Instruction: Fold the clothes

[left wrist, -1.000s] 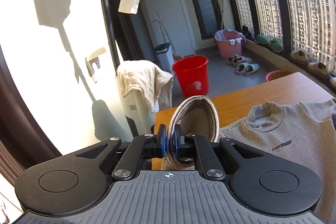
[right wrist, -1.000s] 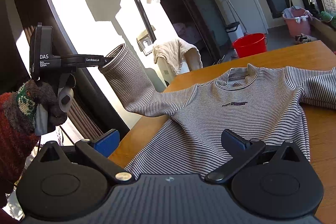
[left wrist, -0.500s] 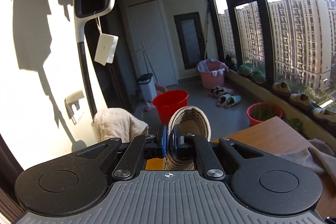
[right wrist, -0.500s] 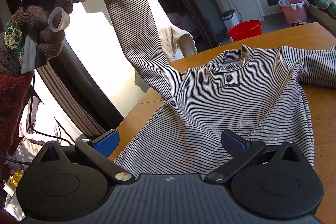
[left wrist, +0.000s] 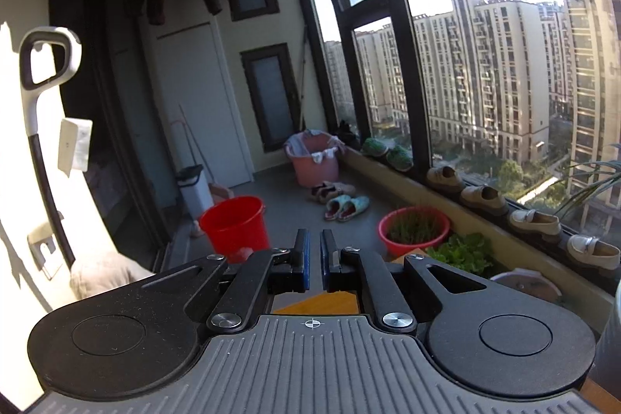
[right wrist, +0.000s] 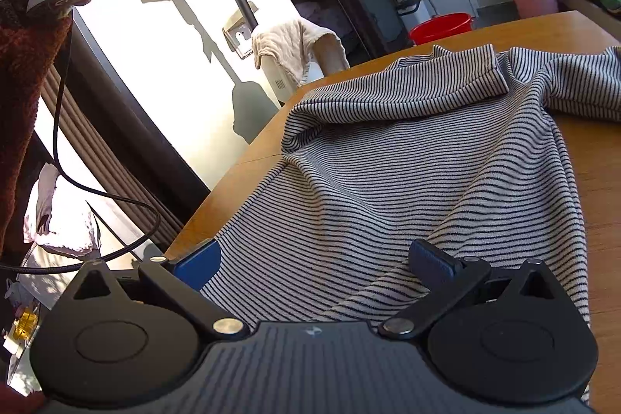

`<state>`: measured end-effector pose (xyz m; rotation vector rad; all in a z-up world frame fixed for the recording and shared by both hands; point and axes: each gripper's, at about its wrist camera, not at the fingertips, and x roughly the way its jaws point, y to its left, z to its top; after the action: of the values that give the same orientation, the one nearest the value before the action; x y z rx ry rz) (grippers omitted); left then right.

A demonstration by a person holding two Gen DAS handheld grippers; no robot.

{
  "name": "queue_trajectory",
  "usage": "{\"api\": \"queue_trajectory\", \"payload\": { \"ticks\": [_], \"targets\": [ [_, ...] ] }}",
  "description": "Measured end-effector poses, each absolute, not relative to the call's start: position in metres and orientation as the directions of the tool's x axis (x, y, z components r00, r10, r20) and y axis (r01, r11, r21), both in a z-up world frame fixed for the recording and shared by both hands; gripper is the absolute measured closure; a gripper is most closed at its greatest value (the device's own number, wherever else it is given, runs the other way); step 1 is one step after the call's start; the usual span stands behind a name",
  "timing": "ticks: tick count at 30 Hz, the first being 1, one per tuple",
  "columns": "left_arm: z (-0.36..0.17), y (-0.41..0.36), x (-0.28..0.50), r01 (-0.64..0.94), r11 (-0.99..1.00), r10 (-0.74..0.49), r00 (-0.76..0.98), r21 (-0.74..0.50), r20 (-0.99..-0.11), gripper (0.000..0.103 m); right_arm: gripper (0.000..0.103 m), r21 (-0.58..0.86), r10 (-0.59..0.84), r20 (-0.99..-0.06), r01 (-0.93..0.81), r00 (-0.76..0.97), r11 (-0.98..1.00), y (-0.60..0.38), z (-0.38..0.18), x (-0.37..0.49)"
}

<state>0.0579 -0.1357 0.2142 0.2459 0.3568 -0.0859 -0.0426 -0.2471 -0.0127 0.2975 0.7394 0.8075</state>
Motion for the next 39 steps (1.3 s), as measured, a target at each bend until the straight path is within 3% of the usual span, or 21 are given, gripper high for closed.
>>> {"api": "queue_trajectory", "payload": {
  "ticks": [5, 9, 15, 21, 23, 31, 35, 37, 39],
  "targets": [
    [0.174, -0.116, 0.05, 0.138, 0.972, -0.041, 0.894, 0.188, -0.446, 0.084, 0.0, 0.5, 0.739, -0.484, -0.545, 0.468, 0.673, -0.246, -0.013, -0.041],
    [0.126, -0.088, 0.038, 0.128, 0.983, -0.036, 0.836, 0.13, -0.548, 0.063, 0.0, 0.489, 0.723, -0.486, -0.533, 0.491, 0.69, -0.249, -0.012, -0.042],
    [0.041, -0.038, 0.006, 0.043, 0.998, -0.067, 0.739, -0.053, -0.67, 0.061, 0.0, 0.431, 0.655, -0.535, -0.495, 0.533, 0.755, -0.256, -0.013, -0.038],
    [-0.012, -0.015, -0.013, 0.007, 0.987, -0.12, 0.698, -0.161, -0.706, 0.033, 0.0, 0.306, 0.608, -0.581, -0.547, 0.541, 0.779, -0.231, -0.018, -0.04],
    [-0.017, -0.004, -0.023, 0.002, 0.983, -0.127, 0.727, -0.183, -0.675, 0.027, 0.0, 0.308, 0.62, -0.571, -0.56, 0.538, 0.769, -0.228, -0.022, -0.036],
    [-0.027, 0.024, -0.034, -0.075, 0.985, -0.04, 0.778, -0.155, -0.627, 0.024, 0.0, 0.281, 0.593, -0.603, -0.553, 0.534, 0.784, -0.209, -0.017, 0.006],
    [-0.024, 0.024, -0.036, -0.095, 0.978, -0.038, 0.794, -0.185, -0.607, 0.013, 0.019, 0.317, 0.614, -0.54, -0.537, 0.575, 0.782, -0.211, 0.014, 0.028],
    [-0.024, 0.023, -0.037, -0.089, 0.978, -0.044, 0.797, -0.189, -0.603, 0.007, 0.027, 0.282, 0.564, -0.534, -0.497, 0.629, 0.821, -0.207, 0.027, 0.05],
    [-0.024, 0.024, -0.039, -0.082, 0.975, -0.06, 0.799, -0.207, -0.598, 0.006, 0.041, 0.235, 0.496, -0.545, -0.445, 0.676, 0.864, -0.2, 0.032, 0.078]
  ]
}}
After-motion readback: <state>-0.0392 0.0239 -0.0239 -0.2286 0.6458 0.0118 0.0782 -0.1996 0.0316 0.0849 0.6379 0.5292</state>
